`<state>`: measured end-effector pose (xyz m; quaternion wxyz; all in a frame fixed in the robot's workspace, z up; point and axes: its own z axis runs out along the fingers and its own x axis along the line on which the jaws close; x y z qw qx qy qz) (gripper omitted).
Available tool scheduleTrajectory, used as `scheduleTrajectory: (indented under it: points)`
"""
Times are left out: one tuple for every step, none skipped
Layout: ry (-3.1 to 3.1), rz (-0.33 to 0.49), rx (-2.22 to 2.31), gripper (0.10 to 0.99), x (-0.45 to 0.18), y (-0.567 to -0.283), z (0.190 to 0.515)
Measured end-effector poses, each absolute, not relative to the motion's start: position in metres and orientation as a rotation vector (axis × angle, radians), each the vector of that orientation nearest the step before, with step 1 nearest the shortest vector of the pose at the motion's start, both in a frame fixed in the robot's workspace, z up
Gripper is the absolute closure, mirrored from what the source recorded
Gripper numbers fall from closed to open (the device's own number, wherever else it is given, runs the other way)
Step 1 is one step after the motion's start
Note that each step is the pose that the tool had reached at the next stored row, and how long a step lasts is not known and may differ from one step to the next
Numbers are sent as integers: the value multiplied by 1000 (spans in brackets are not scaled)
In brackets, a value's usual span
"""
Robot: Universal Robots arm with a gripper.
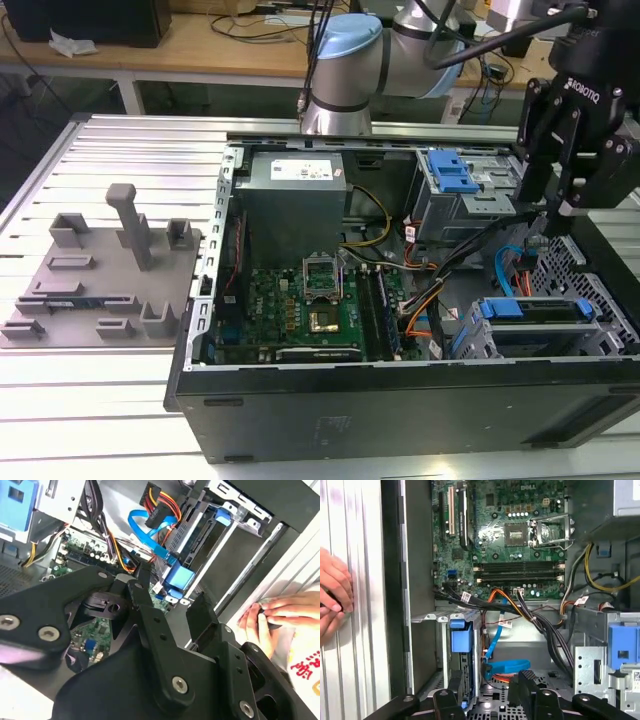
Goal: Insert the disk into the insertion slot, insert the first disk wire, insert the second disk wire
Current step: 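Insert the first disk wire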
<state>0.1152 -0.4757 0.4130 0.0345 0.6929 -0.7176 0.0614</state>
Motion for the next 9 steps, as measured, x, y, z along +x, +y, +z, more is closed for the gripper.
scheduleTrajectory:
  points:
    - [-2215, 190, 2121, 525, 115, -476, 413]
    - [-2229, 189, 2106, 525, 115, -476, 413]
    - [-2241, 188, 2093, 525, 115, -476, 413]
    - [-2256, 188, 2075, 525, 115, -476, 412]
    - [-2267, 188, 2062, 525, 115, -476, 411]
    - [-2275, 189, 2053, 525, 115, -476, 410]
    - [-2277, 193, 2049, 525, 115, -475, 410]
    - [-2277, 201, 2047, 525, 115, -475, 410]
    - [-2275, 211, 2044, 525, 115, -473, 410]
